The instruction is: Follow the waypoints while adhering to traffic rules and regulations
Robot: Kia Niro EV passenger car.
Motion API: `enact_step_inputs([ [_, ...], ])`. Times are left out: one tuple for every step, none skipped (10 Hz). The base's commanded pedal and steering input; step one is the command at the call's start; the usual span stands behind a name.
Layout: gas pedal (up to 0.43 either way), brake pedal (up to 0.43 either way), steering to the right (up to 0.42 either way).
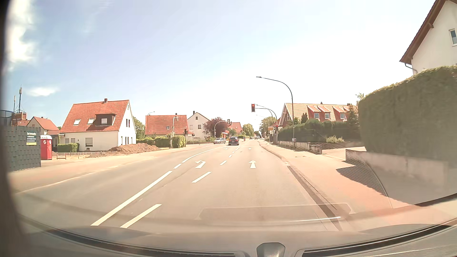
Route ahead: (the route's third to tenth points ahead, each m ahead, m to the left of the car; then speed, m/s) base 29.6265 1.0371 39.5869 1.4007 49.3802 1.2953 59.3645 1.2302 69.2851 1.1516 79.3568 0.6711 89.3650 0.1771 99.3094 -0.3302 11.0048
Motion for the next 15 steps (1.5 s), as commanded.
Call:
enact_step_inputs([
  [0.0,0.22,0.015],
  [0.0,0.232,0.015],
  [0.0,0.244,0.014],
  [0.0,0.25,0.014],
  [0.0,0.25,0.014],
  [0.0,0.25,0.014],
  [0.0,0.25,0.014],
  [0.0,0.25,0.011],
  [0.0,0.25,0.008],
  [0.0,0.25,0.005],
  [0.0,0.256,0.004],
  [0.0,0.256,0.003],
  [0.0,0.25,0.003],
  [0.0,0.256,0.003],
  [0.0,0.256,0.002],
])
